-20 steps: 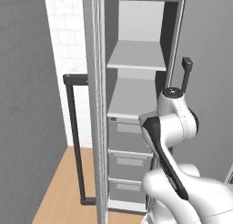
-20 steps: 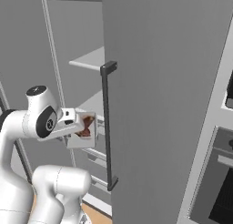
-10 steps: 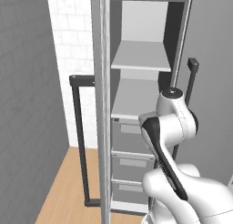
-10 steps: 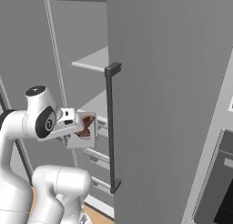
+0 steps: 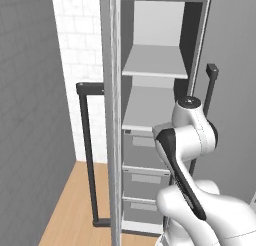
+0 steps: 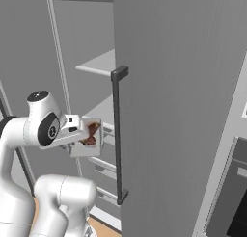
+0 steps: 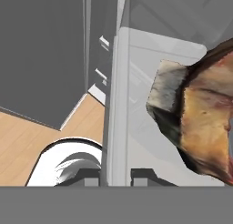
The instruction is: Take the meat container that has the steak and place it on the second highest rack of the freezer. Then take the vegetable container that has the garlic and lemon wedge and place it on the highest rack of the freezer.
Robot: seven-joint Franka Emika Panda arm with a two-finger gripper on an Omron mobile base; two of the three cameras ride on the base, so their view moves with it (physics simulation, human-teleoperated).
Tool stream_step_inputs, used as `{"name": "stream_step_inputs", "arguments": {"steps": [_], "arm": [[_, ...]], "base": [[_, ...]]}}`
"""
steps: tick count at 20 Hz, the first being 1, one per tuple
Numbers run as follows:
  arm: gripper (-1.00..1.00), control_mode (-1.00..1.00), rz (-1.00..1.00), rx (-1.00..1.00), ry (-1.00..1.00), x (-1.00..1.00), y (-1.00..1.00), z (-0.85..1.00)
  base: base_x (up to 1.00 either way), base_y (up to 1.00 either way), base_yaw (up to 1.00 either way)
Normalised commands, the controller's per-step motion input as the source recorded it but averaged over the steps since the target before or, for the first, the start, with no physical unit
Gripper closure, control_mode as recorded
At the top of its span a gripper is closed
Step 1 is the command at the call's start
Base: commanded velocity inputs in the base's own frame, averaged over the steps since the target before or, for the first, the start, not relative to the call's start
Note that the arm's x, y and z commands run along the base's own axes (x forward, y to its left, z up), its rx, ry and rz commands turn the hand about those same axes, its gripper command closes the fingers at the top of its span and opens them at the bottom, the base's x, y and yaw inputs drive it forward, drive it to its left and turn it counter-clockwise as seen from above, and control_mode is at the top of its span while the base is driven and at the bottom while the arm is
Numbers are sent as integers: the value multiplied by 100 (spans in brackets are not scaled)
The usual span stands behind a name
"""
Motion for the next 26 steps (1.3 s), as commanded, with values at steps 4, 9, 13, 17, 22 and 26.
{"name": "stream_step_inputs", "arguments": {"steps": [4,9,13,17,22,26], "arm": [[100,-100,-4,0,0,1,7,-3],[100,-100,-12,4,-7,35,27,-2],[100,-100,-19,17,-10,63,20,-1],[100,-100,-18,20,-7,55,7,-1],[100,-100,-18,10,-1,43,0,-3],[100,-100,0,1,0,28,1,0]], "base": [[0,0,0],[0,0,0],[0,0,0],[0,0,0],[0,0,0],[0,0,0]]}}
